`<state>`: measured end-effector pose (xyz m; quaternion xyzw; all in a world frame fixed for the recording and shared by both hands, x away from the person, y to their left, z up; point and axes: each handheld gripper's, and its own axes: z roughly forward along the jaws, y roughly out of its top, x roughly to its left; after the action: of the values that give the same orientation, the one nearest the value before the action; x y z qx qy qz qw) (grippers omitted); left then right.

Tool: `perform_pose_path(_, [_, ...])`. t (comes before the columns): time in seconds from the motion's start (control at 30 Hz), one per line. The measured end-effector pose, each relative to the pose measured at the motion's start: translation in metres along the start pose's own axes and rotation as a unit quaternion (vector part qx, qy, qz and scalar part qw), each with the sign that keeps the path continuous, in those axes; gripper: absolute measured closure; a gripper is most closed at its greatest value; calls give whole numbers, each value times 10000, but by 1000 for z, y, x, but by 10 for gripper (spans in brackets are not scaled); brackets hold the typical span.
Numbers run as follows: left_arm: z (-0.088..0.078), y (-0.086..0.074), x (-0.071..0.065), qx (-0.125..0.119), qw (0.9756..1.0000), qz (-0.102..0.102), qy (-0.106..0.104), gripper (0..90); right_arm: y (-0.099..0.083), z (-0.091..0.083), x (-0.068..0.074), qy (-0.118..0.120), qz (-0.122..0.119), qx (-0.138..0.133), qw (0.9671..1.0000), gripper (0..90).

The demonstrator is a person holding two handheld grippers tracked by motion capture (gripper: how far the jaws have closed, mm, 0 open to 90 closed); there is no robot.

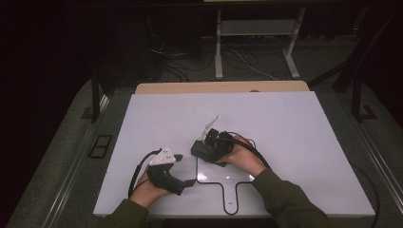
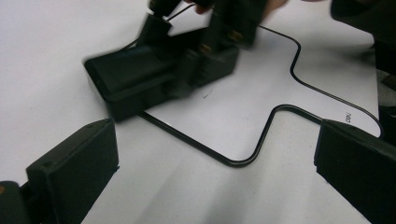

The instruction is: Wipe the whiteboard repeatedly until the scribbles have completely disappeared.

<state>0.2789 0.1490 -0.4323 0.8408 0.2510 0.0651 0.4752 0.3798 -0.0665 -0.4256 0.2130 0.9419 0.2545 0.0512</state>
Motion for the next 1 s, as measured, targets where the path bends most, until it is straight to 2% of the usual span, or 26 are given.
perform_pose_path(0.07, [0, 0, 1, 4, 10000, -5, 2, 0, 1, 1, -9, -59, 146, -16, 9999, 387])
perform_pose_path(0.13, [0, 0, 1, -2, 10000, -11, -4, 0, 2, 1, -10, -87, 147, 0, 9999, 387])
perform_pose_path(0.2, [0, 0, 1, -3, 10000, -13, -3, 0, 1, 0, -3, -32, 55, 61, 10000, 387])
perform_pose_path(0.3, [0, 0, 0, 2, 10000, 0, -12, 0, -1, -1, 14, 142, -248, 51, 9996, 387])
perform_pose_path(0.37, [0, 0, -1, 5, 10000, 10, -7, 0, -1, -1, 21, 138, -323, 67, 9994, 387])
perform_pose_path(0.43, [0, 0, -1, 8, 10000, 11, -1, 0, 1, 0, 16, 172, -216, 66, 9996, 387])
perform_pose_path(0.53, [0, 0, -1, 1, 10000, 17, -10, 0, 5, 2, -1, 32, -41, 24, 10000, 387])
perform_pose_path(0.6, [1, 0, 0, -1, 10000, 14, -12, 0, 7, 3, -7, 11, 89, 34, 10000, 387])
perform_pose_path(0.63, [0, 0, 0, 3, 10000, 6, -8, 0, 7, 4, -8, -14, 43, 26, 10000, 387])
perform_pose_path(0.7, [0, 0, 1, -6, 10000, -5, -10, 0, 7, 3, -1, 20, -19, 67, 10000, 387])
perform_pose_path(0.83, [0, 0, 0, -10, 10000, -1, -19, 0, 2, 1, 24, 250, -361, 65, 9990, 387])
perform_pose_path(0.87, [0, 0, 0, -7, 10000, 6, -19, 0, 2, 0, 28, 245, -412, 75, 9988, 387])
perform_pose_path(0.93, [0, 0, -1, 6, 10000, 15, -8, 0, 1, 0, 27, 286, -364, 46, 9989, 387])
perform_pose_path(1.0, [0, 0, -1, -1, 10000, 16, -8, 0, 3, 1, 16, 163, -197, 28, 9997, 387])
